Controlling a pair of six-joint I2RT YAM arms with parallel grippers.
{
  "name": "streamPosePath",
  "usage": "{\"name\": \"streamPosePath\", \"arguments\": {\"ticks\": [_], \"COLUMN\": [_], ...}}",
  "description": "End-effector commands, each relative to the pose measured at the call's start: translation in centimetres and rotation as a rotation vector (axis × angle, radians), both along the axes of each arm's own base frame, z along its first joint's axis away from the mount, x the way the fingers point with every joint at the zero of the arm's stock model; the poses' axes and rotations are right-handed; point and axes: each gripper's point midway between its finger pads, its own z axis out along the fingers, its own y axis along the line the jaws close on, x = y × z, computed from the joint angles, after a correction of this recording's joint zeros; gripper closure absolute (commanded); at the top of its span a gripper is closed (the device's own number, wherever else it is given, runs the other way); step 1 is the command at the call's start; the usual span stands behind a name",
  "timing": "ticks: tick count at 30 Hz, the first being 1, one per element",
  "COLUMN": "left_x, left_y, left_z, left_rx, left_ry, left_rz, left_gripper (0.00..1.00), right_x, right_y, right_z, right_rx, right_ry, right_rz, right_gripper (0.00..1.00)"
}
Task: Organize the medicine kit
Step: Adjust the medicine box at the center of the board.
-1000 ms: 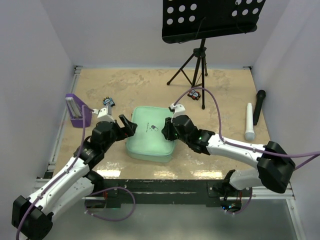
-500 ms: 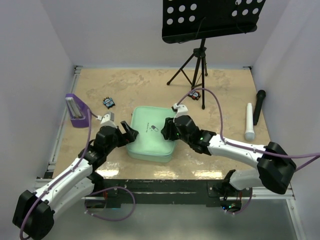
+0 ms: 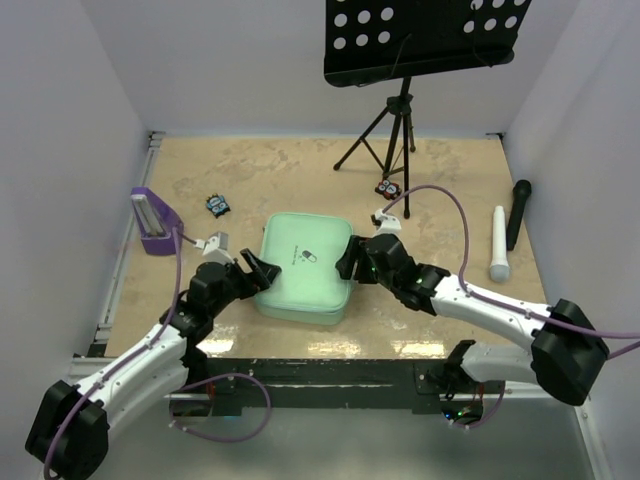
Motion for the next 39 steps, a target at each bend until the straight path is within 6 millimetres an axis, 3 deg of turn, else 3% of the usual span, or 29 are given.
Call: {"name": "streamPosePath", "arguments": {"ticks": [1, 13, 21, 39], "left_x": [-0.5, -1.5, -2.0, -3.5], "left_y": [-2.0, -3.9, -4.8, -8.8], "left_z": [1.9, 2.8, 3.6, 2.1], "left_rx": [-0.134, -0.221, -0.230, -0.218], "left_ry": [-0.058, -0.087, -0.128, -0.072], "left_rz": [-0.080, -0.184, -0.239, -0.375], "left_gripper": [0.16, 0.26, 0.30, 0.30], "right_x": [0.2, 5.9, 9.3, 11.9], "right_y": [0.3, -0.8, 0.6, 3.7], "right_z": [-0.7, -0.3, 0.1, -0.8], "right_rx": [0.075, 0.011, -0.091, -0.135], "right_ry": [0.048, -0.008, -0.066, -0.102], "right_rz": [-0.004, -0.008, 0.081, 0.210], "right_gripper": [0.32, 0.37, 0.41, 0.41]}}
